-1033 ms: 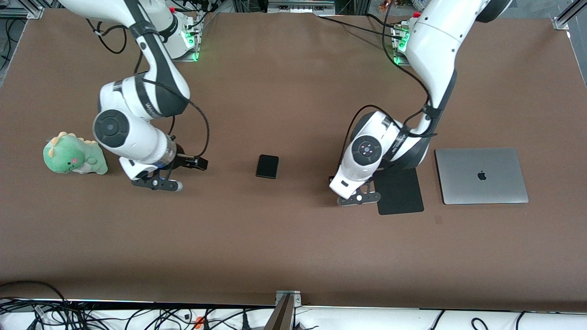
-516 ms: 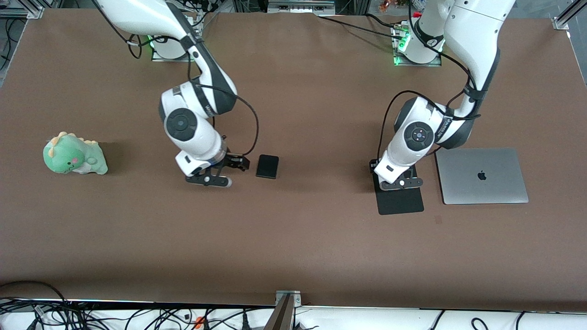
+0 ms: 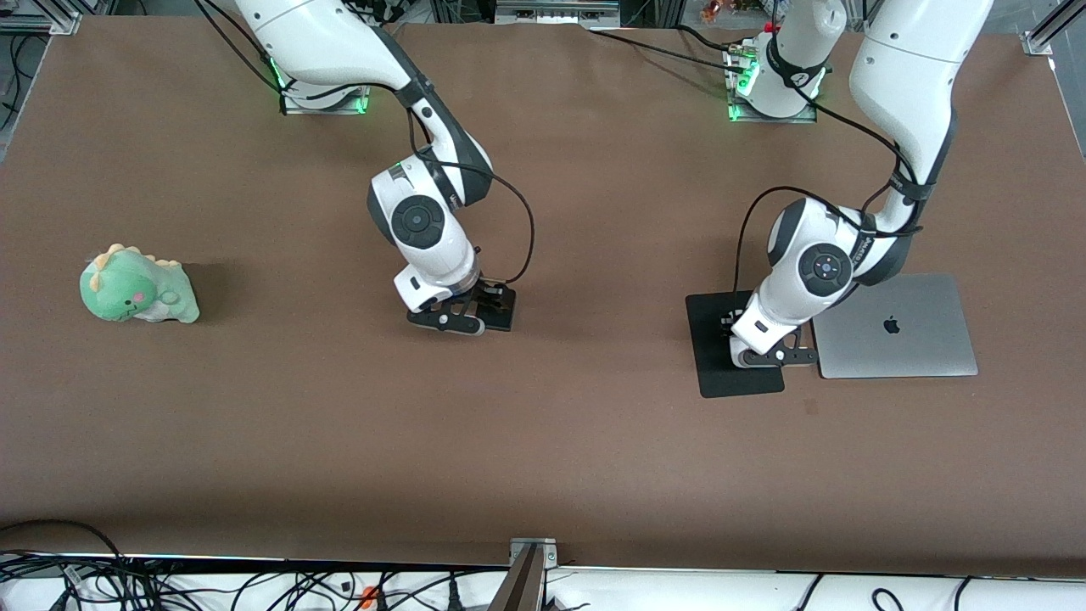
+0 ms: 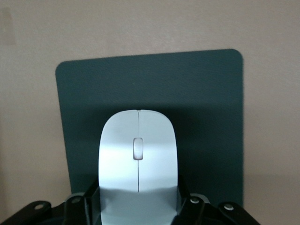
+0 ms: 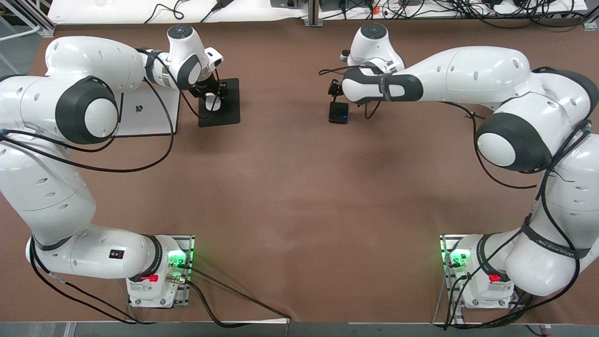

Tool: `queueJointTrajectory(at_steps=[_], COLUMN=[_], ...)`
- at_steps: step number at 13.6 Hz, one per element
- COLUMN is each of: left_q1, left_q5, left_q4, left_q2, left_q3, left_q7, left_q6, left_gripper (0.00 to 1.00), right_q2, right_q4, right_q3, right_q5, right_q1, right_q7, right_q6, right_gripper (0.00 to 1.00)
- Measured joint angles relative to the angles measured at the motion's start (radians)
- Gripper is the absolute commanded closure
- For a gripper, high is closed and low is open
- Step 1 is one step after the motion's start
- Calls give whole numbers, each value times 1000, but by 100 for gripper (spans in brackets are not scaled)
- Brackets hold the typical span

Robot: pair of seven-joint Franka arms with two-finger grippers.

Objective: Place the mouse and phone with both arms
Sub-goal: 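Carry the mouse to the mousepad while the right gripper grasps the phone, then lower the mouse onto the mousepad and open the left gripper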

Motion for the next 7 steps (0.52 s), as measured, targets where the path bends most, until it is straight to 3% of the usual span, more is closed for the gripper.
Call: queueJointTrajectory(at_steps=[1, 7], left_q1=[0, 1], left_q5=[0, 0], left_q4=[6, 54], left_q2=[9, 9], left_q3=[-2, -10], left_q7=[0, -1], left_q6=[4, 1], left_gripper=[0, 0], right_q2=[13, 71], right_q4=[0, 28], right_q3=[0, -5], right_q5=[0, -37], right_q1=[6, 30], right_q7=[13, 38], right_q6=[18, 51], right_gripper=[0, 0])
